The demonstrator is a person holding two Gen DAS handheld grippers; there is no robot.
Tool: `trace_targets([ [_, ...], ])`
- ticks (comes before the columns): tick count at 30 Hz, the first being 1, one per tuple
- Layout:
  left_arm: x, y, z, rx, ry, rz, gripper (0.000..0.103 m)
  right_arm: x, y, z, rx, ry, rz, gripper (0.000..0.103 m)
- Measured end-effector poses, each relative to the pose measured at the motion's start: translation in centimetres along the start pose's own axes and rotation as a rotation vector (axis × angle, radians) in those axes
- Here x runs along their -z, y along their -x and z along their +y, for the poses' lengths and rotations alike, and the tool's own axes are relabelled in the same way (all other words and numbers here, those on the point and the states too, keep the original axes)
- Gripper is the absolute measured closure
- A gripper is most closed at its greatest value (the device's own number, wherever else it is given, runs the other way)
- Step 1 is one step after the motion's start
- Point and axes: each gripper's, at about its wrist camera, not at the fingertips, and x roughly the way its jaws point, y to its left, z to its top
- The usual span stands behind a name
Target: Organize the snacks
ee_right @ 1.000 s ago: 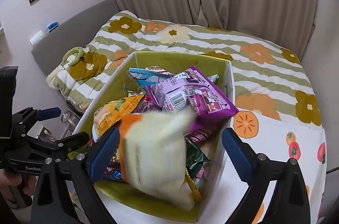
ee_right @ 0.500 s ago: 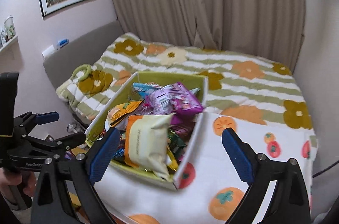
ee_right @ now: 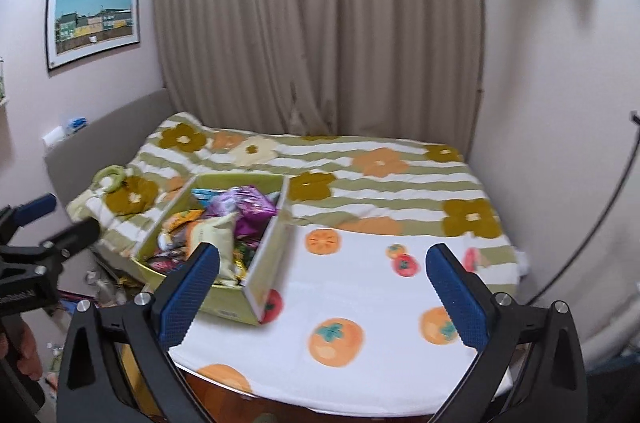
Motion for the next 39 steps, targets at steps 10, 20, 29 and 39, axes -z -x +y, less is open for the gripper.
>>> trace_targets([
  [10,1.4,1.9,-1.4,-0.013,0.001,-0.009,0.001,2.2,2.5,-1.9,0.079,-0.065,0.028,0.000],
  [20,1.4,1.7,-1.6,-0.033,0.006,-0.005,0.001,2.5,3.1,-2.4,0.075,-0.074,0.022,0.000],
  [29,1.6,1.6,-1.6,-0.036,0.009,-0.003,0.001,2.2,2.9,-2.1,0.074,-0.072,0.019,0.000],
  [39,1.7,1.5,-1.4,-0.034,0.014,-0.004,0.001,2.1,2.8,-2.1,0.075,-0.072,0.018,0.000],
])
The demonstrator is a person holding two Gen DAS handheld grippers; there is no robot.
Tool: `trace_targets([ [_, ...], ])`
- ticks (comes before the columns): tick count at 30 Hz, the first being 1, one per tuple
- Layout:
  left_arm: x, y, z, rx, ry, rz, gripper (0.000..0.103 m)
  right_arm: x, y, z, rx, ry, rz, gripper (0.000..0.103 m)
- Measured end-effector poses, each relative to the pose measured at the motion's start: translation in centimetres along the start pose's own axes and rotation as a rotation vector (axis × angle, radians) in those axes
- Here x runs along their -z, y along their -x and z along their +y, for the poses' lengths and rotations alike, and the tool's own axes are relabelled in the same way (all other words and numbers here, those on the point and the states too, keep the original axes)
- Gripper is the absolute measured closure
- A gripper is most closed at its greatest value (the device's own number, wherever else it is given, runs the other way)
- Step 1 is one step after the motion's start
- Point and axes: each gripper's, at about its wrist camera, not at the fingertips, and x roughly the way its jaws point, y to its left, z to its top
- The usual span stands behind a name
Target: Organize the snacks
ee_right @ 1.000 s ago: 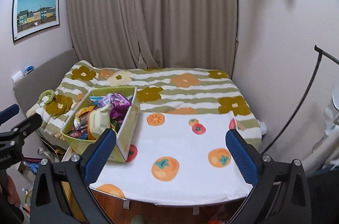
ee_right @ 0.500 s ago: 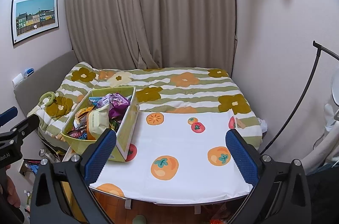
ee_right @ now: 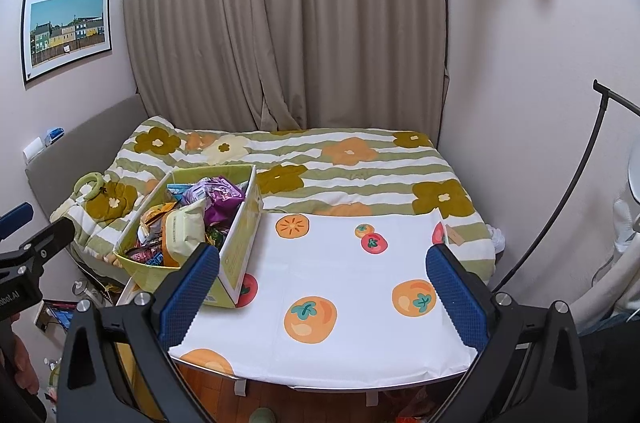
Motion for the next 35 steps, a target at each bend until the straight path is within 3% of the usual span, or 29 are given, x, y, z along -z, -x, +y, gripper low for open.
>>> trace_targets([
  [35,-0.5,-1.7,0.4,-0.006,0.008,-0.022,0.001,-0.5,-1.3,1.0,-0.008,0.015,0.012,0.000],
])
